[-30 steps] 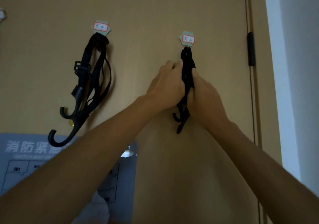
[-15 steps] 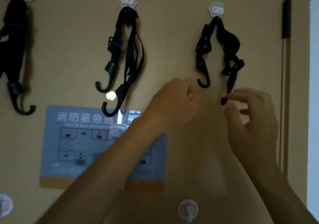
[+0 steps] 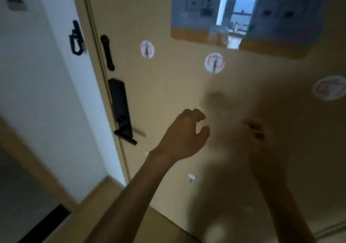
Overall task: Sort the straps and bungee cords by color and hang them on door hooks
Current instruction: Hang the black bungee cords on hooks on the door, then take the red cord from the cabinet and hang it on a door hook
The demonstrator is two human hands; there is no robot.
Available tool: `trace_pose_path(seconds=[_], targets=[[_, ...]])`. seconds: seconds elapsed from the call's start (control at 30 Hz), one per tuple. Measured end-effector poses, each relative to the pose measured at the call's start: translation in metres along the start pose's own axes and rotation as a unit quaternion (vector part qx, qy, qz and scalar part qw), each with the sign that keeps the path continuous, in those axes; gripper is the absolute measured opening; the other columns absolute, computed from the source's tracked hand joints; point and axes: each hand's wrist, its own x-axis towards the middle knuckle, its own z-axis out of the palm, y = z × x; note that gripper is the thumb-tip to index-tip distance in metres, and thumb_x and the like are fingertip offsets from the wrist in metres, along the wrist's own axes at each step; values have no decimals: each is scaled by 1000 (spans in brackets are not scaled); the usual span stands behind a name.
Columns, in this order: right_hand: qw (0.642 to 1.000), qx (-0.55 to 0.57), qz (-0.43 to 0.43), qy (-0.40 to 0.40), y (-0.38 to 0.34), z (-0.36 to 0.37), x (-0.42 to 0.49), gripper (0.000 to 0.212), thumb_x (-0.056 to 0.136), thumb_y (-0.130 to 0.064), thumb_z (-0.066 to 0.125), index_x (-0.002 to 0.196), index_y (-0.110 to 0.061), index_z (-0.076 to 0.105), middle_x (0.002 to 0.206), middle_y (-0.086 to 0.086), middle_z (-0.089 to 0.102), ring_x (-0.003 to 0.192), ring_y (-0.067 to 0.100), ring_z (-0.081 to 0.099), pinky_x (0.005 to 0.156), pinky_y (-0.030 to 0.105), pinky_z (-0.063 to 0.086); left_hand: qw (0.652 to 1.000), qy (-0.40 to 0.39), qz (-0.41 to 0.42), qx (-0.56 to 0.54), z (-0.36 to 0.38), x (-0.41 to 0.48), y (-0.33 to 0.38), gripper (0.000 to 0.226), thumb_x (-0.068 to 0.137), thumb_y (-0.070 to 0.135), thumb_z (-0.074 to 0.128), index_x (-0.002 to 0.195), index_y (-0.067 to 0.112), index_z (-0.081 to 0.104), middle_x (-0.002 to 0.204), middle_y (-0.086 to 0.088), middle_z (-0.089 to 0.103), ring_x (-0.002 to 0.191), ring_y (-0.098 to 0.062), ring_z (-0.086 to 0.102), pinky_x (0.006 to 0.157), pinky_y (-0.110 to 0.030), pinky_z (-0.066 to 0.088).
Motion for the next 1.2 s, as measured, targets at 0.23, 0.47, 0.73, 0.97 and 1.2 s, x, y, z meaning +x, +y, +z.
trace_pose_path(seconds=[0.23,0.47,0.73,0.97,1.2], targets=[[957,-83,72,-267,57,60,-114,41,85,-44,50,115,-18,62,113,-6,62,107,16,57,90,34,46,951,-95,-293,11,40,-159,-94,49,93,40,50,136,20,38,135,-5,42,123,-21,44,103,-37,38],[843,-123,87,-517,89,111,-242,36,96,-30,50,127,-12,56,129,5,58,123,20,51,102,30,37,849,-78,-522,-15,39,-327,-146,46,93,35,50,132,13,43,133,-11,45,120,-24,46,94,-29,36],[651,-167,38,-739,65,151,-378,46,98,-39,41,138,-17,45,143,-1,47,131,14,43,106,29,35,702,14,-704,-105,22,-516,-141,31,93,31,49,116,11,56,118,-8,62,98,-19,55,78,-26,40],[551,-197,-65,-808,-15,230,-474,47,97,-41,42,138,-17,46,142,0,48,130,16,44,102,26,36,633,127,-752,-129,-16,-638,-140,34,94,30,46,120,12,56,115,-6,64,93,-19,54,74,-24,37],[450,-214,-169,-850,-112,301,-586,45,98,-37,43,139,-18,44,144,3,45,133,19,41,107,32,35,607,162,-767,-132,-67,-755,-150,38,96,29,42,127,9,50,122,-10,60,117,-24,51,90,-29,40]])
